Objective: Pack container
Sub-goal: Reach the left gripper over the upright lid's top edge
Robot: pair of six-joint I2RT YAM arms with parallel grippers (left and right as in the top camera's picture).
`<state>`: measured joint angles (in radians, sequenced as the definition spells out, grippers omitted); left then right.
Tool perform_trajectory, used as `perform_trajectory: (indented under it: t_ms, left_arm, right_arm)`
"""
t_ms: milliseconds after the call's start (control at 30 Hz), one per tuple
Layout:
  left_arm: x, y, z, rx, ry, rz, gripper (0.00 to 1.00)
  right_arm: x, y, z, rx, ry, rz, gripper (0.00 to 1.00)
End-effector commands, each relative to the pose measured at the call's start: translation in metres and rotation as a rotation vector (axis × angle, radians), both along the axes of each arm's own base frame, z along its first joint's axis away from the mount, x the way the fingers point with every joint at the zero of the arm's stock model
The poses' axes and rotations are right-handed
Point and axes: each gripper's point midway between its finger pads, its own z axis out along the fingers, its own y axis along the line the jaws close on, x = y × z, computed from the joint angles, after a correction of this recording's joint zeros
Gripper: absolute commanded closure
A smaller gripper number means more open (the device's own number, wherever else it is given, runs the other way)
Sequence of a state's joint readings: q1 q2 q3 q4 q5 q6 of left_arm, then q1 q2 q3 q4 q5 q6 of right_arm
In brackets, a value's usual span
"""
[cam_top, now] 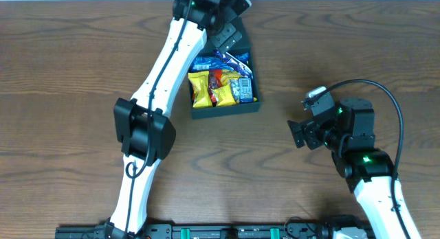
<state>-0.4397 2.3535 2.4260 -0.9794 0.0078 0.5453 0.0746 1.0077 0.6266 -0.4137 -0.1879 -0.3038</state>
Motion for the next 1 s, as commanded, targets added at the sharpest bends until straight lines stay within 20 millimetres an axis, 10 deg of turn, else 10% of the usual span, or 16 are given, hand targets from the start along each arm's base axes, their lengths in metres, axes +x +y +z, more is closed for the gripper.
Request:
perform_trajectory:
  t_ms: [0, 200, 333, 400, 567, 967]
  left_arm:
    - [0.01, -0.008, -0.004, 0.021, -0.038, -0.022, 0.05]
    - [0.021, -0.014, -0.04, 0.022, -0.013, 0.01, 0.0]
    - [0.021, -0.014, -0.051, 0.029, 0.004, 0.008, 0.33]
    - [0.026, -0.017, -0.047, 0.026, -0.022, 0.011, 0.69]
    - [0.031, -0.025, -0.041, 0.004, -0.058, 0.002, 0.94]
    - [0.0, -0.018, -0.061, 0.049, 0.083, 0.03, 0.94]
  right_arm:
    - [0.0, -0.001, 0.001, 0.001, -0.004, 0.007, 0.01]
    - [0.0, -0.001, 0.0, 0.001, -0.004, 0.007, 0.01]
    - [0.0, -0.001, 0.001, 0.001, -0.004, 0.007, 0.01]
    - [0.0, -0.001, 0.001, 0.001, -0.004, 0.007, 0.01]
    - [0.0, -0.001, 0.0, 0.001, -0.004, 0.007, 0.01]
    - [0.0, -0.001, 0.001, 0.001, -0.004, 0.007, 0.01]
